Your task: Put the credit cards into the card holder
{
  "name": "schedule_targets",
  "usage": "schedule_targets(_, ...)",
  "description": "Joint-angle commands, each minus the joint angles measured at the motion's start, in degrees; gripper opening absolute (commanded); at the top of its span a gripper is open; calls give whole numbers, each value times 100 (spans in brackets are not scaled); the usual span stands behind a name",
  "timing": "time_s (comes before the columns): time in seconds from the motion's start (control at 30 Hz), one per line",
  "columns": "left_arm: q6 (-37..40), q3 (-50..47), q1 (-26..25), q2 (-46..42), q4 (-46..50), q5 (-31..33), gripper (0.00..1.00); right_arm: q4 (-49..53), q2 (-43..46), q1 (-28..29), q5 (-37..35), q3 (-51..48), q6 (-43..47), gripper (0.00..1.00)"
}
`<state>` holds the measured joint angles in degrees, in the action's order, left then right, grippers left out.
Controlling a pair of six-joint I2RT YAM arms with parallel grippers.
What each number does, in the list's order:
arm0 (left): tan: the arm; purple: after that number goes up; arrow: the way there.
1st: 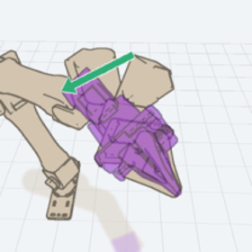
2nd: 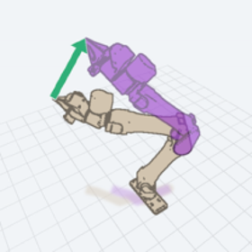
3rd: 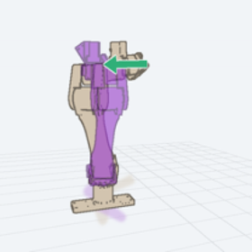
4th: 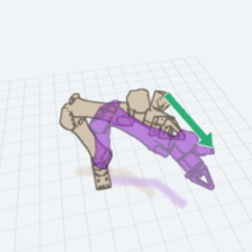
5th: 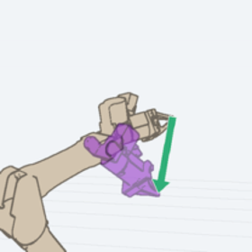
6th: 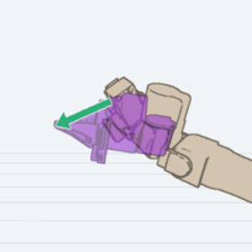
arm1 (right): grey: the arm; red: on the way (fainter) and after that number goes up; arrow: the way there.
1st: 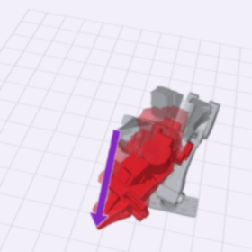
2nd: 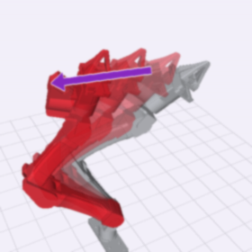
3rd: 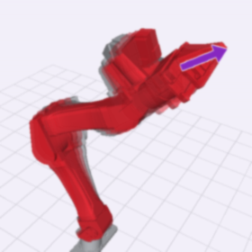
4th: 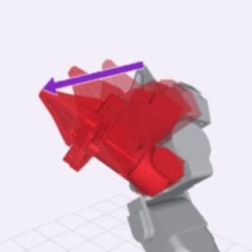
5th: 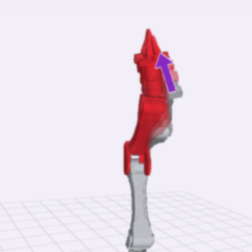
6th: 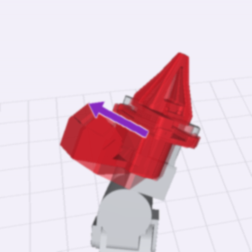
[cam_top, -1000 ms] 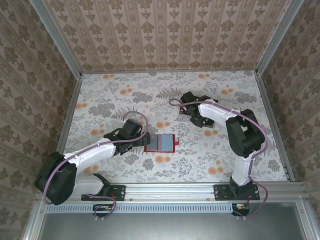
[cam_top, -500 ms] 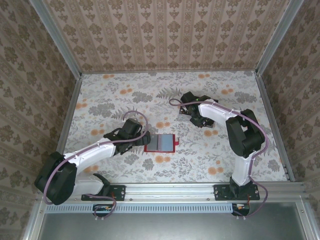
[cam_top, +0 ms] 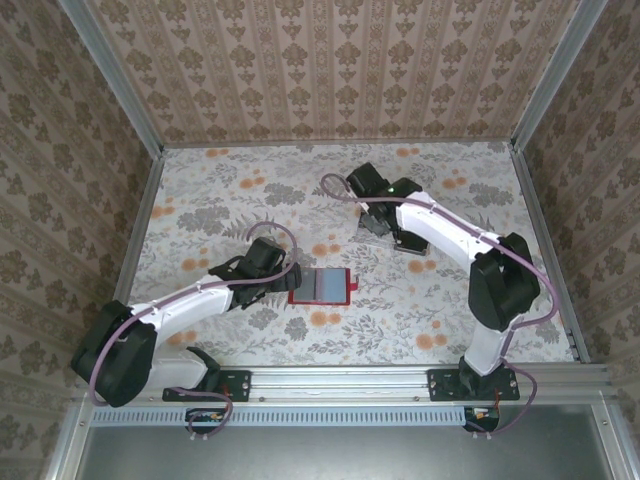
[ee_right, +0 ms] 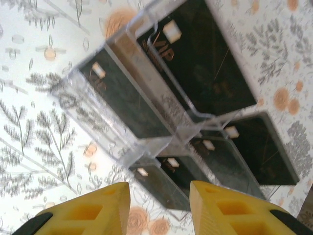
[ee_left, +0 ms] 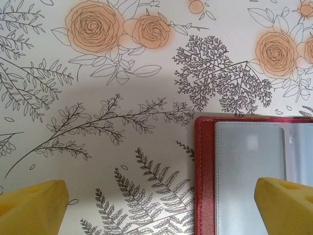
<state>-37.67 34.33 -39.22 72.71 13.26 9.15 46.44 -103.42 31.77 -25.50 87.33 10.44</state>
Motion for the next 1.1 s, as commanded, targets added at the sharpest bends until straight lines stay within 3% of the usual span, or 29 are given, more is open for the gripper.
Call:
schedule_targets(0.0,69,78,73,42,55,-23,100,32,-397,-22,-96,427,148,39)
schedule_targets(0.33,80,78,125,13,100,-18,100,271,-1183,-40,-59,1285,506,38)
schedule_targets(0.77,77,30,157,-20,109,-31,100,349,-1439,-175,-12,1314,617,34)
schedule_targets(1.07,62,12,164,-12,92,-30,100,377,-1445,-186,-21,1276,672,25)
